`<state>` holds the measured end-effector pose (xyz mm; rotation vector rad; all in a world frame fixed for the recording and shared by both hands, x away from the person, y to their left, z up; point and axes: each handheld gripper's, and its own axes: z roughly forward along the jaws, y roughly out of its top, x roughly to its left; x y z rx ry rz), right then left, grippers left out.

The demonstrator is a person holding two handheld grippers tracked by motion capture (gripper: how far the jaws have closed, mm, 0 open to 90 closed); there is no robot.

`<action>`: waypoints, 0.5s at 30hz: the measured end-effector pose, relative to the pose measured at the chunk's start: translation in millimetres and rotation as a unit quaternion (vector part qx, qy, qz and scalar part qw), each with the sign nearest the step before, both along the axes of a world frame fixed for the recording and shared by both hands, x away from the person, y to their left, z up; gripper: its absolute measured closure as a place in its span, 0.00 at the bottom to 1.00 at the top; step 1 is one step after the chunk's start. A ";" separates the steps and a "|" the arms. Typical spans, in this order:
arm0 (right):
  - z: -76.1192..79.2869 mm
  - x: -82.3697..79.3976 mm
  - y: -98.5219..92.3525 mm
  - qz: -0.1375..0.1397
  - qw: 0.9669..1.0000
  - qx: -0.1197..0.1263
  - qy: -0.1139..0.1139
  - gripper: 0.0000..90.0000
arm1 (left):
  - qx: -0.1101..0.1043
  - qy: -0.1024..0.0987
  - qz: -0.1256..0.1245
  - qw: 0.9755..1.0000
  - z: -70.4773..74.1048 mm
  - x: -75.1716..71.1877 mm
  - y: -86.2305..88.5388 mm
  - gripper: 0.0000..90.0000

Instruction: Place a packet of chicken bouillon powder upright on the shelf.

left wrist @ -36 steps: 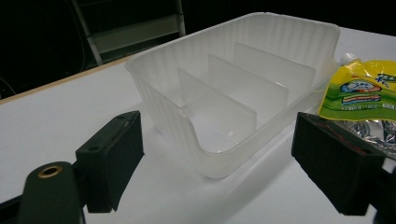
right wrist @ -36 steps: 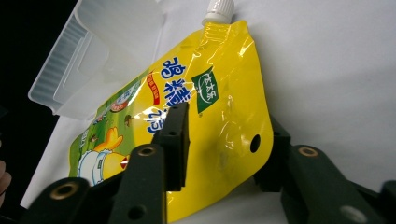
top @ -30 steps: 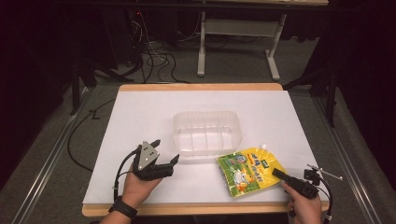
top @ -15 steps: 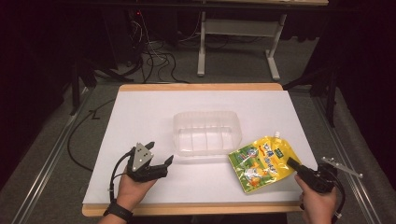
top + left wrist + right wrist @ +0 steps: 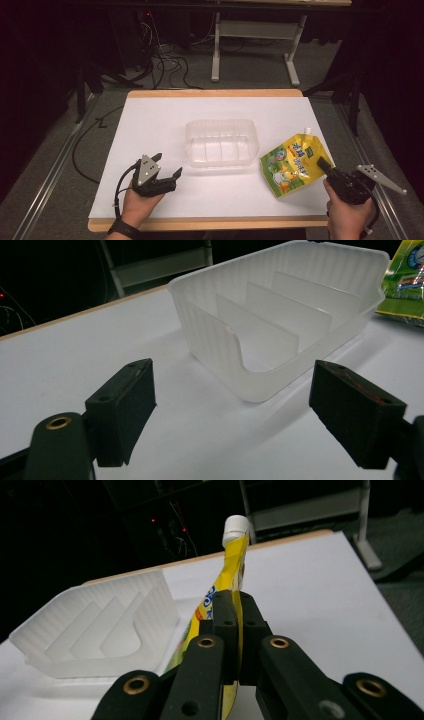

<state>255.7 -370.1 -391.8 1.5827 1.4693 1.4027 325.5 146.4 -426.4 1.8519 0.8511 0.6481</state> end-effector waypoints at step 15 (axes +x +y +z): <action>21.7 6.2 38.6 0.018 0.994 -0.094 -0.051 1.00 | -0.003 0.001 0.005 1.000 -0.1 -1.9 4.6 0.22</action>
